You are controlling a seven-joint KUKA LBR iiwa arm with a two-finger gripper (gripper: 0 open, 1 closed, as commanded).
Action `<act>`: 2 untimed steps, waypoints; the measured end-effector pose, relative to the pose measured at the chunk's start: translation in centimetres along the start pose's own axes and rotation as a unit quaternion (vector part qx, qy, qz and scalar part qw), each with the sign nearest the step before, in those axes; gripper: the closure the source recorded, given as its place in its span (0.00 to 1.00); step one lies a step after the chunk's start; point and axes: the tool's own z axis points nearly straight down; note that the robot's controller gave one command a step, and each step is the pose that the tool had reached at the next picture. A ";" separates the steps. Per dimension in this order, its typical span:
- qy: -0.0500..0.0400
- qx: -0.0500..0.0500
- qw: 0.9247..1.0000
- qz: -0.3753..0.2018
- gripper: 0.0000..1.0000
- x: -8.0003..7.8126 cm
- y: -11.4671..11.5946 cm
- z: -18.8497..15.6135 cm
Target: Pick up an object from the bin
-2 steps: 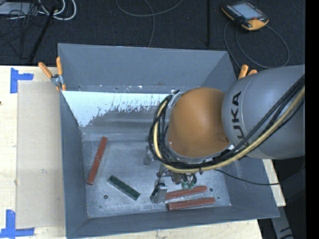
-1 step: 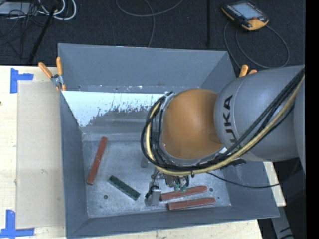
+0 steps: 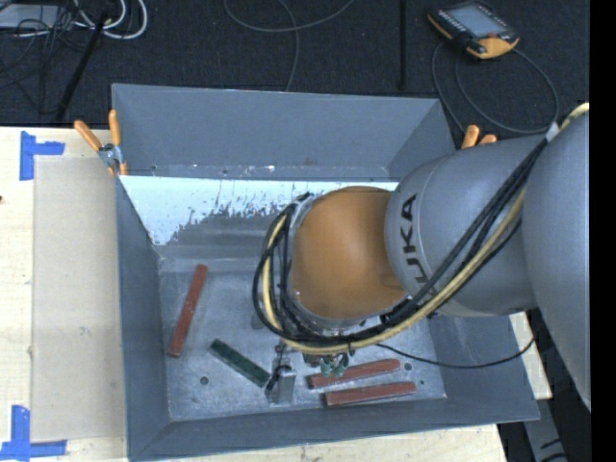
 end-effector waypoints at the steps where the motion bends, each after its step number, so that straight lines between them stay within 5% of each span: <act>1: 0.003 0.000 0.999 -0.035 0.00 0.1 0.2 1.5; 2: 0.010 0.000 0.989 -0.150 0.00 0.3 0.1 2.2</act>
Offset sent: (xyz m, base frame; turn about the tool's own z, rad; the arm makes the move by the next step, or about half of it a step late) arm 0.0027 0.0035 0.0293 -0.3554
